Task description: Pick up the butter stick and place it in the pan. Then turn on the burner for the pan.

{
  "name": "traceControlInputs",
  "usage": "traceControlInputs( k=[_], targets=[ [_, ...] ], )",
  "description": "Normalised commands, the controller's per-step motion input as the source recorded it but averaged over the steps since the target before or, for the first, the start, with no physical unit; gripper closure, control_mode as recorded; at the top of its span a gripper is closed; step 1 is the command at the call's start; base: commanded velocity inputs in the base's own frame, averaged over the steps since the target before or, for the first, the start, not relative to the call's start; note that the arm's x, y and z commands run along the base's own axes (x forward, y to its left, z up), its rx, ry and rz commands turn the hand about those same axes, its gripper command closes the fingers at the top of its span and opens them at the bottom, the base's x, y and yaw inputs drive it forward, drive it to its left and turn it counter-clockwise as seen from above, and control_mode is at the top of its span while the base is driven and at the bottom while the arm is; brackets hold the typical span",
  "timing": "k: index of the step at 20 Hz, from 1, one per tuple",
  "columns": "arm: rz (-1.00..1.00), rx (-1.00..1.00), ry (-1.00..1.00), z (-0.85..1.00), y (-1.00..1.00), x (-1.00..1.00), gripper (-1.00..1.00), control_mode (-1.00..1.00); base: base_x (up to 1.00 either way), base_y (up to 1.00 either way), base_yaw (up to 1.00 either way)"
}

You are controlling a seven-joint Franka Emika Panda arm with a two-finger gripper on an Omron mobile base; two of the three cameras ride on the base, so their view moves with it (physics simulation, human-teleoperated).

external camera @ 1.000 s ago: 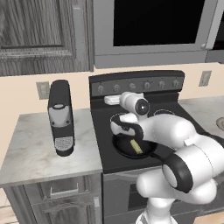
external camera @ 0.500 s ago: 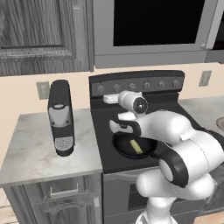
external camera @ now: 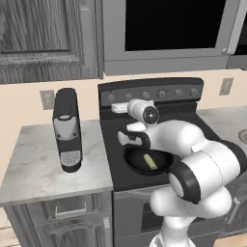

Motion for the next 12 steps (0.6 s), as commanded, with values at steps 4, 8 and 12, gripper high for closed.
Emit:
traceControlInputs(
  k=[4,8,12],
  targets=[
    [-0.02,0.00,0.00,0.00,0.06,0.16,-1.00,-1.00,0.00,0.00,0.00],
    [-0.01,0.00,0.00,0.00,0.03,0.13,-1.00,-1.00,0.00,0.00,0.00],
    [0.00,0.00,0.00,-0.03,0.02,0.11,-1.00,-1.00,0.00,0.00,0.00]
  ],
)
